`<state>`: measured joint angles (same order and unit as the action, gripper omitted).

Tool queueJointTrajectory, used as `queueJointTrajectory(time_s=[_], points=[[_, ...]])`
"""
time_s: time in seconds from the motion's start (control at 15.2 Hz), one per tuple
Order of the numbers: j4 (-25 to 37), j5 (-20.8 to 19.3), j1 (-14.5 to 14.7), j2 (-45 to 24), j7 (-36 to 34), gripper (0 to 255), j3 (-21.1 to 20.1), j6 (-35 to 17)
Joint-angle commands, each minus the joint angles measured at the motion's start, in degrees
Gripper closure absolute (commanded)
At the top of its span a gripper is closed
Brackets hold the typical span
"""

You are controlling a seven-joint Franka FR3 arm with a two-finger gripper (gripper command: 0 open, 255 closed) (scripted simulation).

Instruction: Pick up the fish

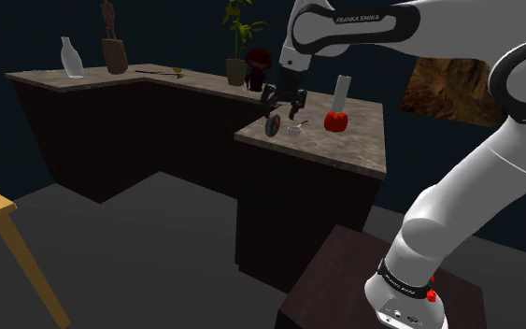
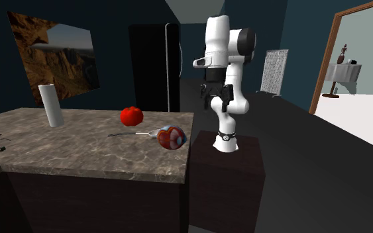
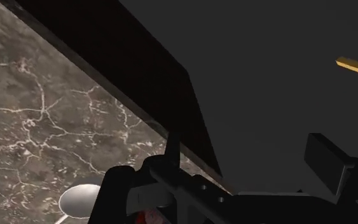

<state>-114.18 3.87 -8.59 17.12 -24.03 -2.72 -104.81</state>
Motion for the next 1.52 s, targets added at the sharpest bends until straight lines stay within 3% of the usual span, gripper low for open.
queueJointTrajectory(time_s=[0.0,0.79,1.45], points=[[3.1,-1.01,-1.12,-4.0,-5.03,0,-0.41,-0.79],[25.19,-6.42,-6.18,-25.51,-29.19,0,3.12,1.89],[19.31,-6.52,-6.22,-25.51,-29.7,0,3.25,-3.95]])
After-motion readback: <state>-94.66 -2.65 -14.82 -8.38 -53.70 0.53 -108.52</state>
